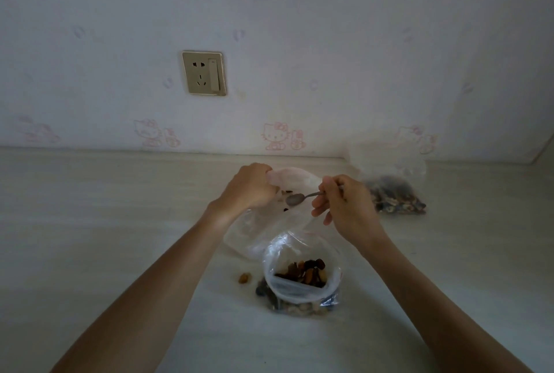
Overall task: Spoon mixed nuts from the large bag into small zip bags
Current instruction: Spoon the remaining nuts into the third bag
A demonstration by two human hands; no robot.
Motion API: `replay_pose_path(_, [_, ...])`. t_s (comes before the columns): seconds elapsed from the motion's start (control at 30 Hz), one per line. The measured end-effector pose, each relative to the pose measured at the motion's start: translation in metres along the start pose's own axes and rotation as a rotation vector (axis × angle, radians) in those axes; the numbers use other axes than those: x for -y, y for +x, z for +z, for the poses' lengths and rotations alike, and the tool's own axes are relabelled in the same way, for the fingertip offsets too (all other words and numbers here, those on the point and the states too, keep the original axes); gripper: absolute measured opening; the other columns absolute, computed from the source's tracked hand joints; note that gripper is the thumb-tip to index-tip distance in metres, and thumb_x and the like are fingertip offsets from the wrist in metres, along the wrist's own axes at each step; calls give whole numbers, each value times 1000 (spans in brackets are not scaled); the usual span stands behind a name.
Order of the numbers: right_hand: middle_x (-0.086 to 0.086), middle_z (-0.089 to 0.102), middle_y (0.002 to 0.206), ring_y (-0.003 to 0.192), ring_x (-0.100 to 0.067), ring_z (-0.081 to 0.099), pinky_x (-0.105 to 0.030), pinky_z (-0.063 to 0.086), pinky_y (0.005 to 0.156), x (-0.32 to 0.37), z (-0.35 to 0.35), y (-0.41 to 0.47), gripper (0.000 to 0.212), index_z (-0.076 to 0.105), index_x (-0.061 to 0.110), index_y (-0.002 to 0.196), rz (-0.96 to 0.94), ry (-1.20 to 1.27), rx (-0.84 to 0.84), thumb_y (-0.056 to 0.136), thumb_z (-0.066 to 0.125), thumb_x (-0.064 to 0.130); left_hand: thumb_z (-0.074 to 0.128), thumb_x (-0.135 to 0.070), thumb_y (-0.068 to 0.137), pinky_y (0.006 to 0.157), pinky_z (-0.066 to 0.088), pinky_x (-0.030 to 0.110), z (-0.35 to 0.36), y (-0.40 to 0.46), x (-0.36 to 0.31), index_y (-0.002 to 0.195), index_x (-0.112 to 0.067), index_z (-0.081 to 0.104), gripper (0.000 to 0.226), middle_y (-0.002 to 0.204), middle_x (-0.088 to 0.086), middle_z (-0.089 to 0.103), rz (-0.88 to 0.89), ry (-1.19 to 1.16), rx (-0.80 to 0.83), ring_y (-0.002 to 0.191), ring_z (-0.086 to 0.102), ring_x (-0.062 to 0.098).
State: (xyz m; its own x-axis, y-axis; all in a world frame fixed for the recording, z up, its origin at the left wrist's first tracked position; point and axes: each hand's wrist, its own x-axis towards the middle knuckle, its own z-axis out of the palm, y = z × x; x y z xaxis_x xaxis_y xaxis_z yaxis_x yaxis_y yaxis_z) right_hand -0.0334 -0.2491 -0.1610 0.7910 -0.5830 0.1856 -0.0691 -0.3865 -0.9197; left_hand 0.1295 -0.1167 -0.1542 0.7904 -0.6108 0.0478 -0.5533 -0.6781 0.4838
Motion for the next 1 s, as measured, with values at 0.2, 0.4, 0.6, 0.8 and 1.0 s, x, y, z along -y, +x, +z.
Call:
replay_pose_path(0.2, [-10,74,72,65,-27,74,-31,57,53,-6,2,3,27,61,8,93,132,187,-71,110,43,20,61,-24,90,68,50,34,-1,-6,0,91,-15,66,10,95,1,69,-22,-292,-14,89,64,20])
replay_pose_path(0.4, [-8,73,68,60,-25,73,-29,54,49,-8,4,1,29,63,9,90,104,182,-61,110,43,18,57,-22,90,65,47,24,0,-9,-3,98,-19,72,17,85,-15,77,-94,-467,-17,85,70,3])
replay_pose_path(0.6, [-8,74,69,61,-25,73,-25,52,47,-15,4,-3,27,64,10,92,87,204,-69,109,46,19,71,-26,83,79,59,40,2,-11,2,98,-18,71,17,93,-6,78,-94,-554,18,93,73,18])
replay_pose_path(0.8, [-6,74,73,61,-22,71,-25,49,45,-19,1,-3,26,65,13,90,7,142,-20,108,47,19,83,-27,81,74,56,31,8,-12,6,96,-18,65,24,97,1,74,-33,-482,-47,91,70,18])
replay_pose_path(1.0, [-7,74,76,62,-23,71,-28,50,47,-22,-2,-2,25,65,9,94,-13,130,24,108,47,18,72,-22,88,59,42,24,18,-15,6,102,-20,63,16,92,-2,68,35,-221,-122,84,65,20])
